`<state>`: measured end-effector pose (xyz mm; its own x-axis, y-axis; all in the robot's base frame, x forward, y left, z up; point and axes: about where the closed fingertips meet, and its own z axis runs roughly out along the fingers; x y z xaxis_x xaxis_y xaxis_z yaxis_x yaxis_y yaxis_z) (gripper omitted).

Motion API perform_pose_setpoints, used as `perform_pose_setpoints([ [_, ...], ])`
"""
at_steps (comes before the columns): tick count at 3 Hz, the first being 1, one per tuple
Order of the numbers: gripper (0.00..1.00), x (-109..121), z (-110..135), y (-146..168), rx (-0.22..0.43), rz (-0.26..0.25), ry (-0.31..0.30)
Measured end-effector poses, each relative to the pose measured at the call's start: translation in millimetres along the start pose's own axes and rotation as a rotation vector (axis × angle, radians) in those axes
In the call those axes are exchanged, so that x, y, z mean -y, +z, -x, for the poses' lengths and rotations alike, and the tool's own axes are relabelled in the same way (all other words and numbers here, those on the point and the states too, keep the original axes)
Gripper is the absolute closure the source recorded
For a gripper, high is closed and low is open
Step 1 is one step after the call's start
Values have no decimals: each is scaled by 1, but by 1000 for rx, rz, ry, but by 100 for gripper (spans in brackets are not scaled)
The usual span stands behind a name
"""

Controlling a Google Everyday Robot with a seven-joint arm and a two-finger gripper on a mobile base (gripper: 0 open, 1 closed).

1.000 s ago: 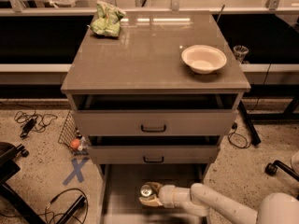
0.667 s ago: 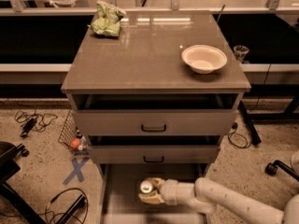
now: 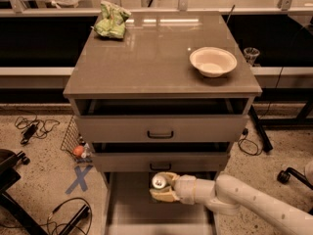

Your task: Pick green can from bottom drawer and place on counter

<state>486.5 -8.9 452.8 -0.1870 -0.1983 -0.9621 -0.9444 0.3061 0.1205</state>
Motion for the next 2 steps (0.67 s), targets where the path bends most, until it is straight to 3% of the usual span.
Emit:
perform_pose_setpoints([
  [1,100,16,48,-32,50,-53,20],
  [2,100,16,48,-32,50,-53,20],
])
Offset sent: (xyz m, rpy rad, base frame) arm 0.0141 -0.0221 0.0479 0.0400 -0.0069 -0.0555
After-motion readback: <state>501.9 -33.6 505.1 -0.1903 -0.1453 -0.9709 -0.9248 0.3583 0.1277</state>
